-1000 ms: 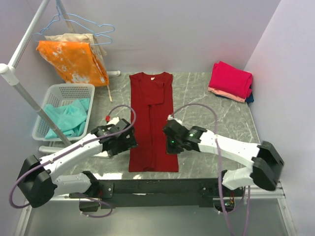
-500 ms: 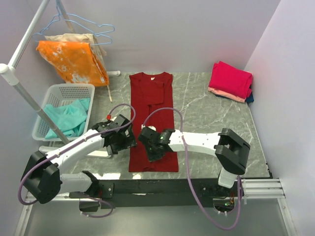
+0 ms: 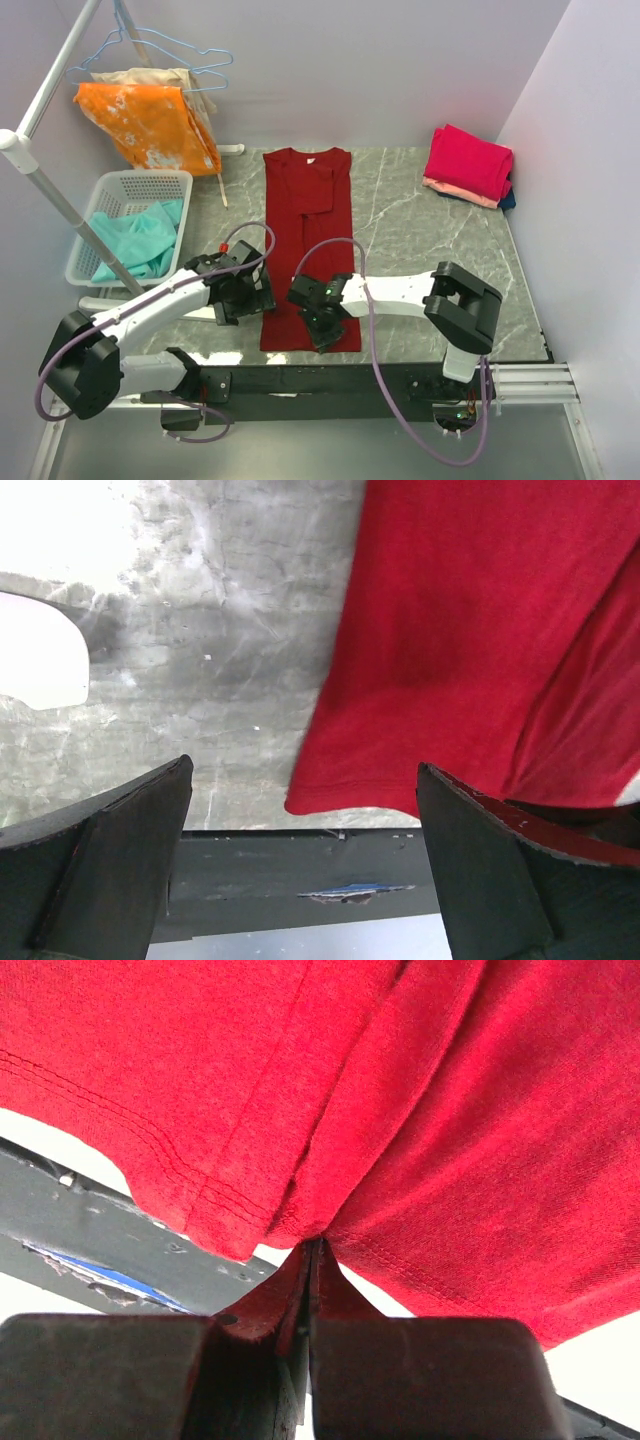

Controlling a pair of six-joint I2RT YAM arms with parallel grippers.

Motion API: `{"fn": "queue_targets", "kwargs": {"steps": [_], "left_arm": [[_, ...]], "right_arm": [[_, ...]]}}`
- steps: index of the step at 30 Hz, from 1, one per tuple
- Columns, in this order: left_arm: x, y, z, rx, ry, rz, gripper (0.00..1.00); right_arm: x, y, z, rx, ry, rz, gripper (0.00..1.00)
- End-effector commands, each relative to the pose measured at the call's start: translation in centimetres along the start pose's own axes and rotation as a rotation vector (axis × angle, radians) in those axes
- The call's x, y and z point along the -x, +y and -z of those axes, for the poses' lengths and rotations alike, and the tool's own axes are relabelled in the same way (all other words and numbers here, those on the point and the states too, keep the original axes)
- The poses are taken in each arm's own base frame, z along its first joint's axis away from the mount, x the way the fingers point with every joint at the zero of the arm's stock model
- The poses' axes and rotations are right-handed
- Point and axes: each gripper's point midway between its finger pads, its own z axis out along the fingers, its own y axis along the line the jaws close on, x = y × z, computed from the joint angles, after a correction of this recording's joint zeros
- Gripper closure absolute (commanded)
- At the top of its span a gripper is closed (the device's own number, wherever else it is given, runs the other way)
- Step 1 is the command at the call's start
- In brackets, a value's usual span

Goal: Fold and stack the t-shirts

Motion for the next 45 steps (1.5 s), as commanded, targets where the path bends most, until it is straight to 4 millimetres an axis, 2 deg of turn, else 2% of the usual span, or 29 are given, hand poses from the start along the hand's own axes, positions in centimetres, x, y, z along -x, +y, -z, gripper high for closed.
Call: {"fn": "queue_targets", "kwargs": {"steps": [1, 3, 7, 10, 11, 13, 14, 15, 17, 20, 22, 23, 26, 30, 31, 32, 34, 35, 40, 45], "left_arm": [[0.1, -0.5, 1.2, -0.051, -0.012, -0.025, 0.01], [0.3, -0.7, 1.7, -0.068, -0.026, -0.023, 0.01], [-0.4, -1.1, 2.2, -0.12, -0.005, -0.028, 0.01], [-1.3, -0.6, 2.3, -0.122, 0.02, -0.022, 0.02], [-1.6, -0.4, 2.4, -0.124, 0.025, -0.025, 0.03], [-2.0, -0.5, 2.7, -0.142, 0.035, -0.023, 0.05], [-2.2, -0.4, 2.9, -0.151, 0.039, -0.018, 0.05], [-2.4, -0.4, 3.0, -0.155, 0.041, -0.015, 0.07], [-2.9, -0.2, 3.1, -0.175, 0.045, -0.011, 0.09], [-3.7, -0.3, 2.9, -0.208, 0.057, 0.008, 0.13], [-3.9, -0.5, 2.7, -0.225, 0.065, 0.02, 0.19], [-4.2, -0.5, 2.4, -0.222, 0.072, 0.032, 0.21], [-4.9, -0.8, 1.5, -0.216, 0.089, 0.049, 0.27], [-5.4, -1.4, 0.8, -0.203, 0.083, 0.042, 0.31], [-5.6, -1.3, 0.4, -0.193, 0.091, 0.046, 0.31], [-5.4, -1.7, 0.1, -0.207, 0.087, 0.057, 0.31], [-6.0, -1.6, -0.6, -0.194, 0.109, 0.058, 0.33], [-6.0, -1.7, -0.8, -0.191, 0.104, 0.065, 0.33], [-6.3, -1.1, -1.9, -0.132, 0.112, 0.077, 0.36], [-6.1, -1.4, -2.5, -0.137, 0.106, 0.106, 0.41]], "right_arm": [[-0.4, 0.3, -0.5, -0.029, 0.013, 0.035, 1.0], [0.7, 0.9, 0.8, -0.015, -0.042, 0.017, 1.0], [2.1, 0.9, 3.3, -0.034, -0.135, -0.033, 1.0], [2.7, 0.6, 6.1, -0.031, -0.22, -0.101, 0.97], [2.7, 0.3, 7.8, -0.025, -0.259, -0.122, 0.91], [2.9, -0.2, 9.4, -0.028, -0.307, -0.196, 0.84], [2.8, -0.9, 10.9, -0.039, -0.347, -0.223, 0.71], [2.6, -1.3, 11.1, -0.04, -0.356, -0.258, 0.66], [2.2, -2.1, 11.8, -0.045, -0.379, -0.288, 0.6], [1.3, -3.5, 10.5, -0.059, -0.366, -0.327, 0.59], [0.1, -4.8, 8.9, -0.079, -0.33, -0.334, 0.58], [0.2, -4.9, 8.7, -0.063, -0.34, -0.338, 0.55], [-1.0, -7.1, 7.1, -0.077, -0.33, -0.359, 0.46], [-0.5, -9.0, 7.2, -0.034, -0.377, -0.422, 0.44], [-0.2, -8.8, 7.3, 0.012, -0.387, -0.43, 0.44], [-0.8, -9.7, 6.6, 0.006, -0.373, -0.447, 0.44], [-0.3, -9.8, 6.5, 0.066, -0.386, -0.473, 0.43], [-0.7, -10.1, 6.0, 0.069, -0.379, -0.468, 0.43], [-0.8, -9.5, 5.3, 0.12, -0.348, -0.443, 0.41], [-1.1, -8.8, 4.6, 0.153, -0.316, -0.424, 0.42]]}}
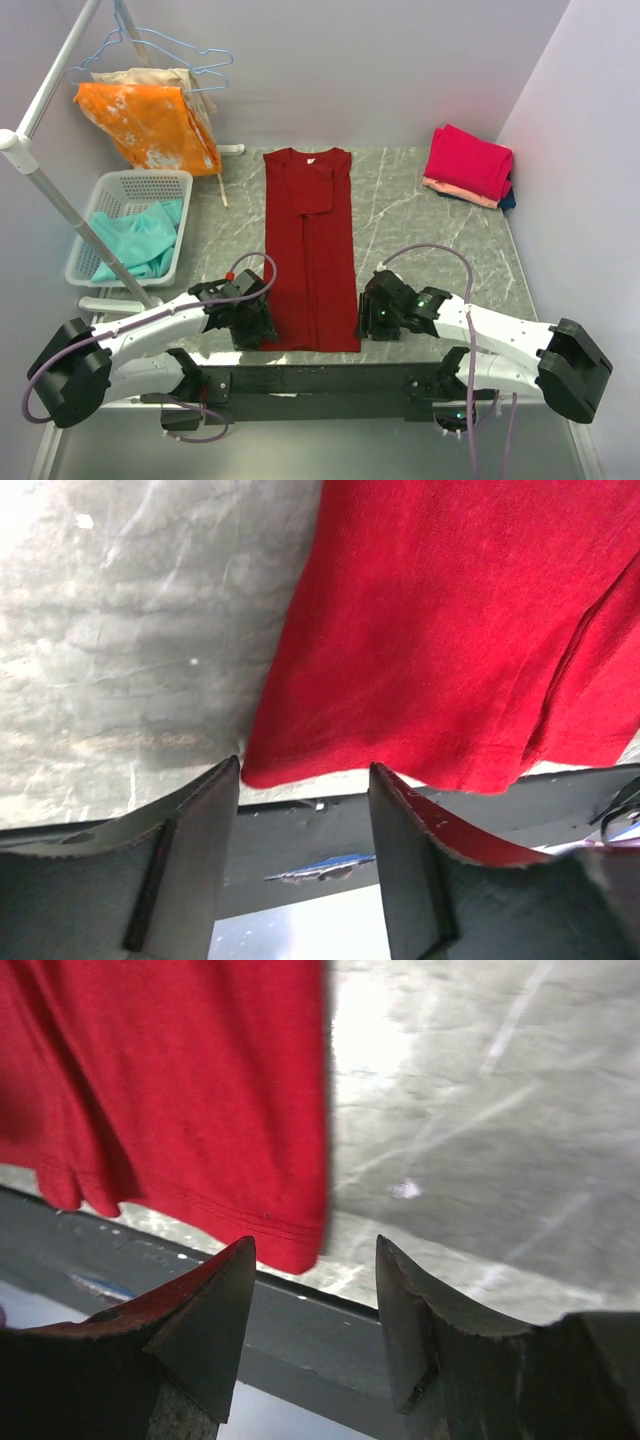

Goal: Fold and stack the t-shirts

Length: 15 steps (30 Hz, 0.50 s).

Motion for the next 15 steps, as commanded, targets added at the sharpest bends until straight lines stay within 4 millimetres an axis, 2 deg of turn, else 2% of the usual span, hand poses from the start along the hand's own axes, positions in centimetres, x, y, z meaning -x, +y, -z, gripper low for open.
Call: {"fn": "queue_targets", "kwargs": {"steps": [1, 15], "left_arm": [[0.6, -0.5, -0.7, -0.014, -0.033, 0.036, 0.42], [0.5, 0.6, -1.7, 0.032, -0.036, 0.061, 0.51]], "right_arm": [[0.1, 1.3, -0.7, 0.075, 0.008, 0.023, 0.43], [-1.2, 1.5, -2.3, 0.097, 0.098, 0.041, 0.49]]}}
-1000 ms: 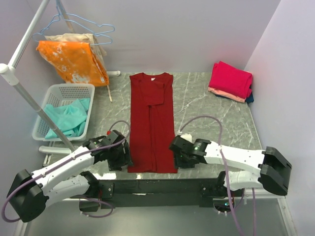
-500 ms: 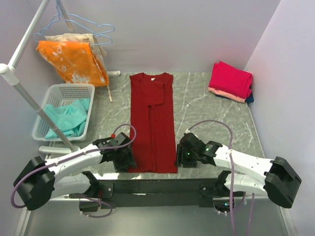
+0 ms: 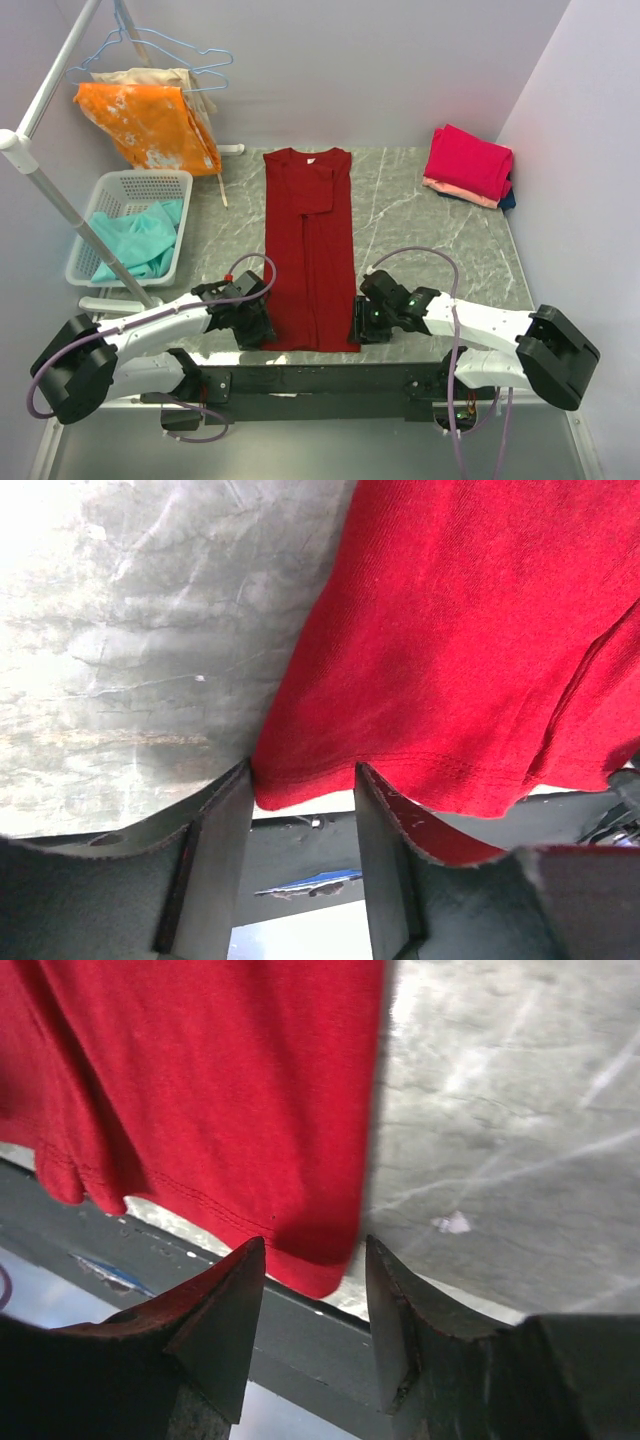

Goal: Fold and stack the t-shirts

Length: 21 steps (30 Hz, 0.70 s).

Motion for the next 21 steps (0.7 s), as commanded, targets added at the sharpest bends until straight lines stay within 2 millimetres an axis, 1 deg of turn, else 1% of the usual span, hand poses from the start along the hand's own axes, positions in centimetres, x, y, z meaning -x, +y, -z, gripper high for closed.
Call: {"fn": "queue_targets", "kwargs": {"steps": [1, 5, 7, 8, 10, 11, 12, 13, 14, 15, 16, 21], "left_arm": [[0.2, 0.5, -0.9, 0.023, -0.021, 0.008, 0.52], [-0.1, 0.6, -0.8, 0.04, -0.012, -0.012, 0.62], [-0.1, 0.7, -0.6, 0.049, -0.017, -0.017, 0.65], [0.0, 0.7, -0.6, 0.052, -0.023, -0.019, 0.69], [0.0, 0.8, -0.5, 0.058, -0.023, -0.022, 0.73], [0.0, 0.8, -0.5, 0.06, -0.026, -0.022, 0.79], [0.1, 0.8, -0.5, 0.06, -0.027, -0.022, 0.81], [0.0, 0.8, -0.5, 0.061, -0.025, -0.028, 0.84], [0.1, 0.9, -0.5, 0.068, -0.026, -0.029, 0.92], [0.1, 0.8, -0.5, 0.069, -0.029, -0.031, 0.97], [0.1, 0.9, -0.5, 0.076, -0.029, -0.036, 0.99], [0.2, 0.1, 0.2, 0.044, -0.049, -0.059, 0.99]], "right_arm": [[-0.3, 0.2, -0.6, 0.025, 0.024, 0.013, 0.49], [-0.7, 0.1, -0.9, 0.03, 0.046, 0.005, 0.52], [-0.9, 0.1, -1.0, 0.027, 0.055, 0.002, 0.55], [-1.0, 0.0, -1.1, 0.026, 0.059, -0.002, 0.57], [-1.1, -0.1, -1.2, 0.019, 0.065, -0.006, 0.67], [-1.2, -0.3, -1.2, 0.014, 0.068, -0.007, 0.72], [-1.2, -0.3, -1.2, 0.015, 0.067, -0.008, 0.83], [-1.2, -0.3, -1.2, 0.011, 0.067, -0.012, 0.89], [-1.2, -0.4, -1.2, 0.007, 0.068, -0.013, 0.96], [-1.1, -0.4, -1.1, 0.006, 0.059, -0.013, 1.0], [-1.1, -0.5, -1.0, -0.001, 0.058, -0.014, 1.0], [-0.9, -0.3, -0.4, 0.01, 0.036, -0.015, 1.0]]}}
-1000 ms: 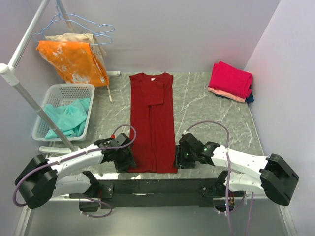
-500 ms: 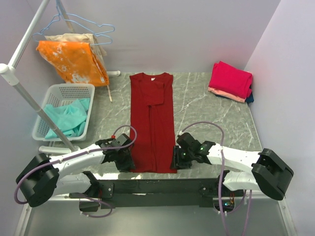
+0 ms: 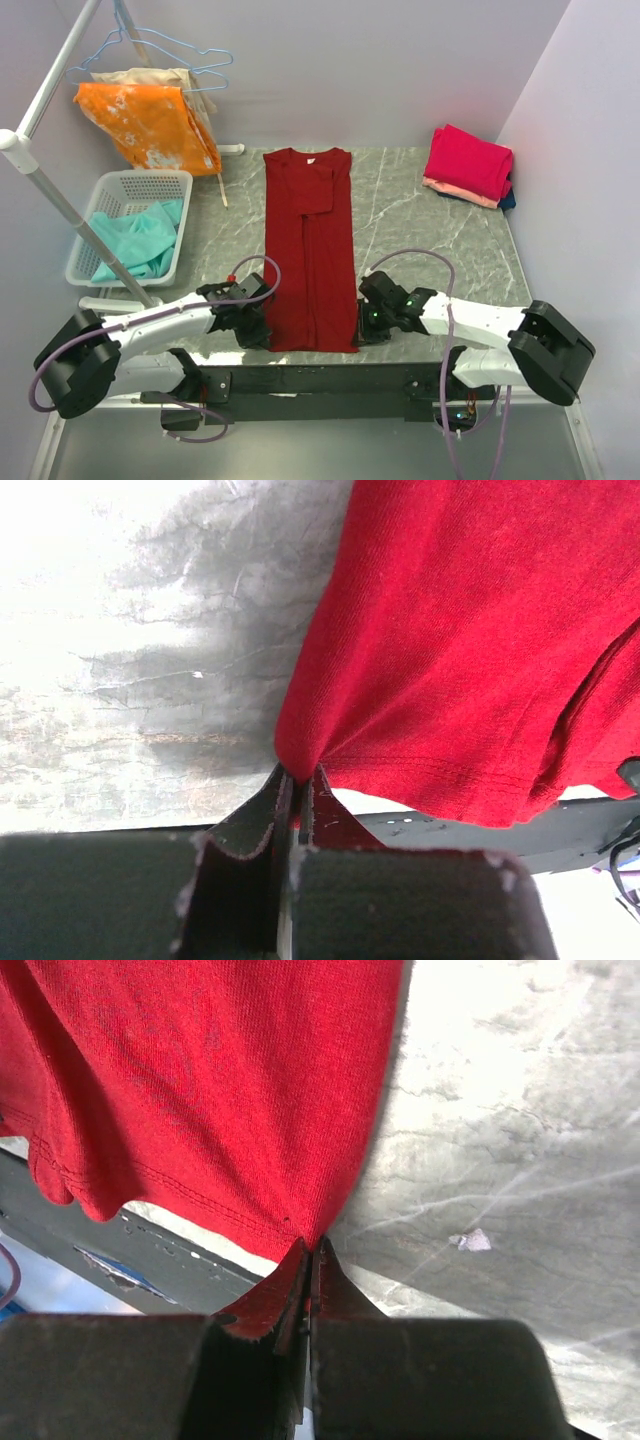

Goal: Fold and stack the t-shirts

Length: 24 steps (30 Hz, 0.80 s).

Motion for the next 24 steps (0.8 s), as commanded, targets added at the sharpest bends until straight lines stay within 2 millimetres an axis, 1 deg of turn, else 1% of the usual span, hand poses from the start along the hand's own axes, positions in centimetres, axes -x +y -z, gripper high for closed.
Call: {"fn": "queue_targets", "kwargs": {"steps": [1, 3, 5, 6, 8, 9, 11, 12, 14, 16, 17, 18, 19, 20, 22, 23, 24], "left_arm": [[0.5, -0.2, 0.7, 0.003, -0.047, -0.034, 0.99], [0.2, -0.5, 0.9, -0.012, -0.048, -0.041, 0.99], [-0.3, -0.5, 1.0, -0.015, -0.041, -0.029, 0.99], [-0.8, -0.5, 1.1, -0.018, -0.036, -0.042, 0.99], [-1.5, -0.5, 1.2, -0.014, -0.028, -0.029, 0.99], [-2.3, -0.4, 1.3, -0.007, -0.016, -0.028, 0.99], [-3.0, -0.2, 1.3, -0.002, -0.005, -0.026, 0.99], [-3.7, -0.1, 1.4, 0.001, 0.004, -0.019, 0.99], [-3.9, 0.0, 1.4, 0.006, -0.009, -0.014, 0.99], [-4.7, 0.2, 1.5, 0.018, -0.007, -0.013, 0.99], [-4.6, 0.0, 1.7, 0.016, -0.019, -0.014, 0.99], [-4.8, -0.2, 1.9, 0.016, -0.022, -0.018, 0.99], [-4.6, 0.1, 2.1, 0.035, -0.031, -0.019, 0.99], [-4.4, -0.8, 2.8, 0.018, -0.043, -0.019, 0.99], [-3.5, -1.0, 3.5, 0.034, -0.086, -0.027, 0.99], [-3.2, -2.0, 4.4, 0.015, -0.1, -0.024, 0.99], [-2.6, -2.3, 4.7, 0.019, -0.13, -0.025, 0.99]], "right_arm": [[-0.3, -0.7, 0.7, -0.025, -0.011, -0.003, 1.0], [-0.4, -0.5, 1.1, -0.018, -0.021, 0.004, 1.0], [-0.8, -0.7, 1.3, -0.019, -0.018, 0.008, 1.0], [-0.8, -0.5, 1.6, -0.006, -0.03, 0.009, 1.0], [-1.5, -0.6, 1.7, 0.005, -0.021, 0.004, 1.0], [-1.9, -0.7, 1.8, 0.016, -0.025, -0.007, 1.0], [-2.6, -0.6, 1.9, 0.031, -0.018, -0.003, 1.0], [-3.0, -0.7, 1.9, 0.039, -0.017, -0.012, 1.0], [-3.6, -0.8, 1.9, 0.048, -0.009, -0.01, 1.0], [-4.0, -0.8, 2.0, 0.053, -0.008, -0.014, 1.0], [-4.2, -0.8, 2.0, 0.054, -0.007, -0.009, 1.0], [-4.0, -0.7, 2.3, 0.051, -0.019, -0.006, 1.0], [-3.8, -0.7, 2.4, 0.048, -0.026, -0.003, 1.0], [-3.5, -0.6, 2.7, 0.047, -0.041, 0.001, 1.0], [-2.3, 0.1, 3.8, 0.034, -0.09, 0.018, 1.0], [-1.9, 0.5, 4.3, 0.039, -0.107, 0.025, 1.0], [-1.2, 1.4, 5.3, 0.046, -0.124, 0.034, 1.0]]}}
